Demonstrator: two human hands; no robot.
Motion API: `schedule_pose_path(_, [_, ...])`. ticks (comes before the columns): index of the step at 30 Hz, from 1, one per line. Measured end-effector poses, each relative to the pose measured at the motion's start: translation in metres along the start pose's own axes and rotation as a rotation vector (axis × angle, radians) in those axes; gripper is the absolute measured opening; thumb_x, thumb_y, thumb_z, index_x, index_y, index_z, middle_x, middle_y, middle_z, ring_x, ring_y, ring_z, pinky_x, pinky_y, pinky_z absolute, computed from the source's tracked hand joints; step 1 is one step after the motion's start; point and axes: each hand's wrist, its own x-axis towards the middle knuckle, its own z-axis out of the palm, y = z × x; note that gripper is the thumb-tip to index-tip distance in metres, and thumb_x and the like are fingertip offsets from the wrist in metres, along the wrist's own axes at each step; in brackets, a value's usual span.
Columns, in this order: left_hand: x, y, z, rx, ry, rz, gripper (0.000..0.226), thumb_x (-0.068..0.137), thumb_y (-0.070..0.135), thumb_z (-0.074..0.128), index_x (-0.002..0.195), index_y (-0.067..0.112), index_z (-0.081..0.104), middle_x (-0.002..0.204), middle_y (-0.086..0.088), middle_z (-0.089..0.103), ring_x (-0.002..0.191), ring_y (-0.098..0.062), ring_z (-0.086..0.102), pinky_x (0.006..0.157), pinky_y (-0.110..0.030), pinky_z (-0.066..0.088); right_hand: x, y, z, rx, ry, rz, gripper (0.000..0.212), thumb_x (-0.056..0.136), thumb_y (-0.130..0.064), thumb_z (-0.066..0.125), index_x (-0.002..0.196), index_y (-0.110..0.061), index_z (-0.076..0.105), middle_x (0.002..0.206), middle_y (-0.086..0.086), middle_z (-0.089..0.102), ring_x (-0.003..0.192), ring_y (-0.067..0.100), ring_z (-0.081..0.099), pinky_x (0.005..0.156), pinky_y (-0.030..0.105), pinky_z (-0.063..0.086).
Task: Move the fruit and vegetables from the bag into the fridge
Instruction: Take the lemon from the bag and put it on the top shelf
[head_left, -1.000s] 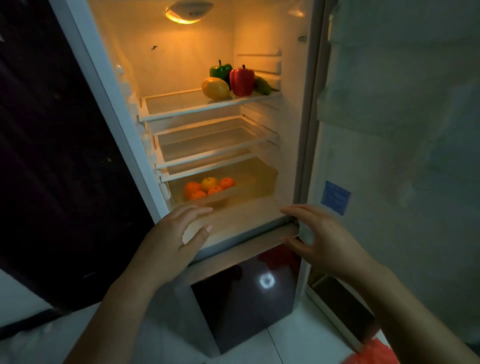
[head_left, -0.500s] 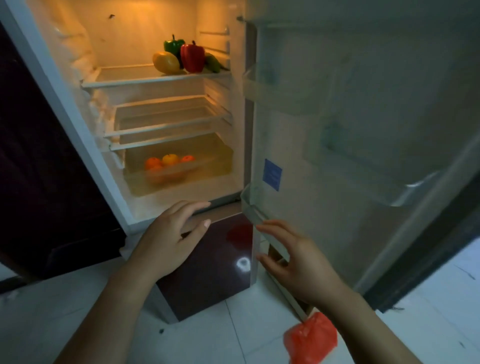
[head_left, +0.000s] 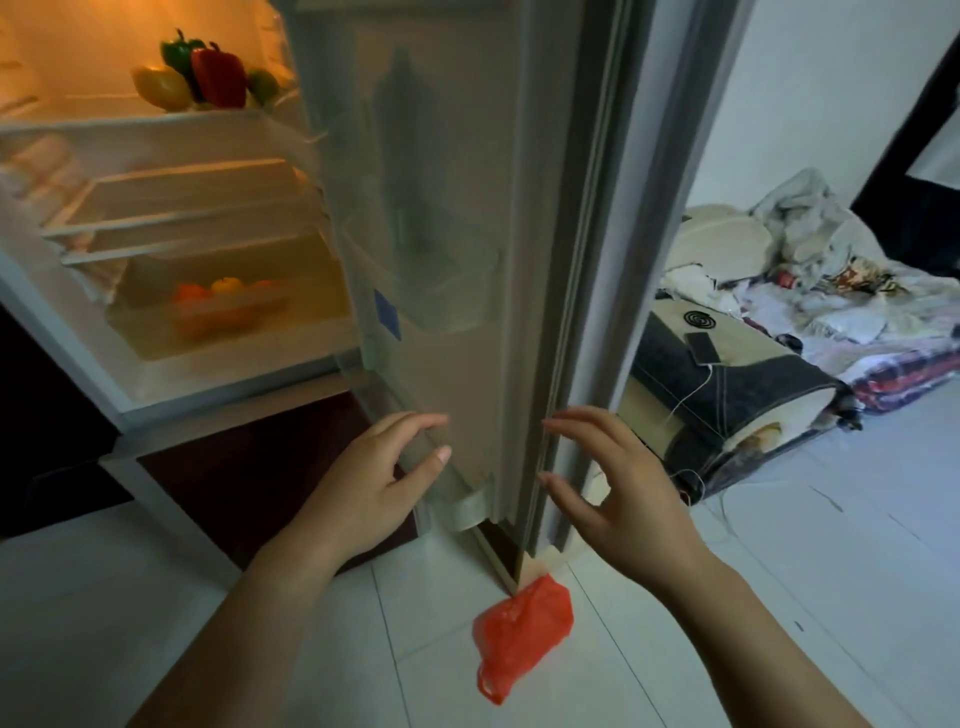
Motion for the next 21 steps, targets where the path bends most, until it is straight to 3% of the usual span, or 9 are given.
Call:
schedule_pose_path(3, [0.009,0.019,0.018,0.02,-0.021,0.003,0.041,0.091,0.042,0.049,0.131,0.036,0.045,0.127,0.025,0.04,0.118,0.01,0.039,0.086,-0.014,0.036,-0.002,0.023,-0.014,0.052,0.151,0.028,0.041,0.085,-0.043,0.054,0.123,-0.027,0.052,0.127,-0.01,0.045,0.115,0.003,0.047,0.09,0.03,0.051])
schedule_pose_path(6, [0.017,0.032,0.029,0.068,-0.049,0.003,0.049,0.092,0.044,0.047,0.138,0.036,0.035,0.132,0.026,0.032,0.122,0.007,0.035,0.09,-0.017,0.036,0.004,0.038,-0.021,0.083,0.219,0.11,0.052,0.083,-0.044,0.058,0.131,-0.027,0.044,0.131,-0.01,0.041,0.117,0.005,0.044,0.09,0.037,0.051])
schedule_pose_path(10, [0.02,0.041,0.034,0.079,-0.057,-0.02,0.051,0.092,0.045,0.046,0.14,0.035,0.032,0.138,0.02,0.033,0.122,0.006,0.035,0.089,-0.017,0.037,0.017,0.048,-0.022,0.087,0.155,0.17,0.069,0.082,-0.046,0.061,0.14,-0.026,0.03,0.142,-0.006,0.036,0.125,0.01,0.04,0.099,0.042,0.046])
schedule_pose_path(14, [0.015,0.043,0.029,0.047,-0.05,-0.038,0.051,0.09,0.049,0.045,0.139,0.038,0.033,0.139,0.023,0.033,0.121,0.01,0.036,0.08,-0.013,0.037,0.02,0.044,-0.018,0.113,0.04,0.199,0.083,0.079,-0.049,0.062,0.146,-0.027,0.017,0.144,-0.004,0.038,0.127,0.01,0.04,0.102,0.037,0.043])
schedule_pose_path(19, [0.003,0.044,0.018,0.013,-0.048,-0.053,0.05,0.09,0.047,0.046,0.138,0.039,0.034,0.137,0.023,0.034,0.12,0.01,0.037,0.09,-0.02,0.038,0.015,0.029,-0.009,0.104,0.049,0.209,0.088,0.078,-0.047,0.065,0.145,-0.031,0.01,0.146,-0.004,0.034,0.129,0.01,0.037,0.104,0.032,0.041])
schedule_pose_path(21, [-0.004,0.045,0.013,-0.02,-0.048,-0.048,0.048,0.09,0.046,0.047,0.137,0.04,0.036,0.135,0.024,0.036,0.119,0.012,0.038,0.089,-0.018,0.037,0.012,0.019,-0.006,0.106,0.058,0.212,0.089,0.078,-0.047,0.065,0.145,-0.029,0.01,0.147,-0.003,0.033,0.13,0.011,0.036,0.105,0.036,0.041])
